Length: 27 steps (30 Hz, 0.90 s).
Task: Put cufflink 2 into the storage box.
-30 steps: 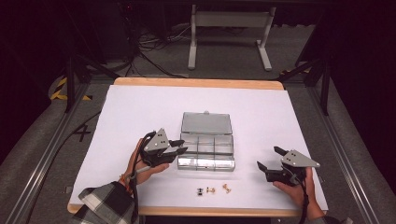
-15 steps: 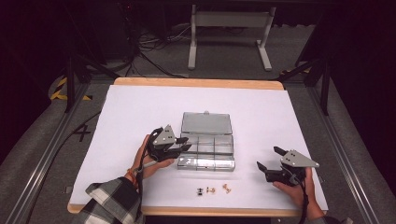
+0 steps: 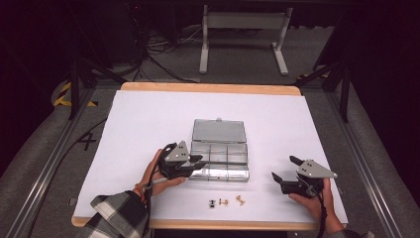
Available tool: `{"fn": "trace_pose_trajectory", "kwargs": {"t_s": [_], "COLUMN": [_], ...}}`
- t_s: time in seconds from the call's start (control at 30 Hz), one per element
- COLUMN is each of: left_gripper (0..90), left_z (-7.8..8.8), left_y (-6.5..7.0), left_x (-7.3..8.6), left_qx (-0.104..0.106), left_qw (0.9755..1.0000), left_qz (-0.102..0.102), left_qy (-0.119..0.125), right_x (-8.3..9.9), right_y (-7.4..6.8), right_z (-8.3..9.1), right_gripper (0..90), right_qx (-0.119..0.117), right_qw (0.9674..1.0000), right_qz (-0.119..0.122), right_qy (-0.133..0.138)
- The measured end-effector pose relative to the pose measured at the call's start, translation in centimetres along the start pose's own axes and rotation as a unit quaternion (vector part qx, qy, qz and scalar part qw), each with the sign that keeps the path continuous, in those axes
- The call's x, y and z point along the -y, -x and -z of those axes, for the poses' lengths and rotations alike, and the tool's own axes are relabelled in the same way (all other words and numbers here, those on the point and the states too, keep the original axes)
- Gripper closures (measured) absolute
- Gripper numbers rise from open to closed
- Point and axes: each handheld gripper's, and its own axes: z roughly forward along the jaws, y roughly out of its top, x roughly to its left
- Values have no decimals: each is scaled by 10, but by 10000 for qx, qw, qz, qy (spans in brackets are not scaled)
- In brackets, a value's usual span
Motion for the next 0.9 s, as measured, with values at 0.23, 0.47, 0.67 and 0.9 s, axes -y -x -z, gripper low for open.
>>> {"fn": "trace_pose_trajectory", "kwargs": {"t_s": [0.23, 0.47, 0.67, 0.9], "left_gripper": [702, 699, 696, 688], "left_z": [-2, -6, -7, -7], "left_y": [0, 0, 0, 0], "left_x": [1, 3, 3, 3], "left_qx": [30, 57, 67, 64], "left_qw": [10000, 10000, 9999, 9999], "left_qz": [2, 8, -10, 28], "left_qy": [-53, -78, -101, -77], "right_x": [0, 0, 0, 0], "right_y": [-1, -1, -1, -1], "right_z": [0, -1, -1, -1], "right_gripper": [150, 149, 150, 154], "right_qx": [-8, -7, 12, 11], "right_qw": [10000, 10000, 10000, 10000], "right_qz": [19, 56, 64, 69], "right_qy": [-11, -27, -18, -32]}}
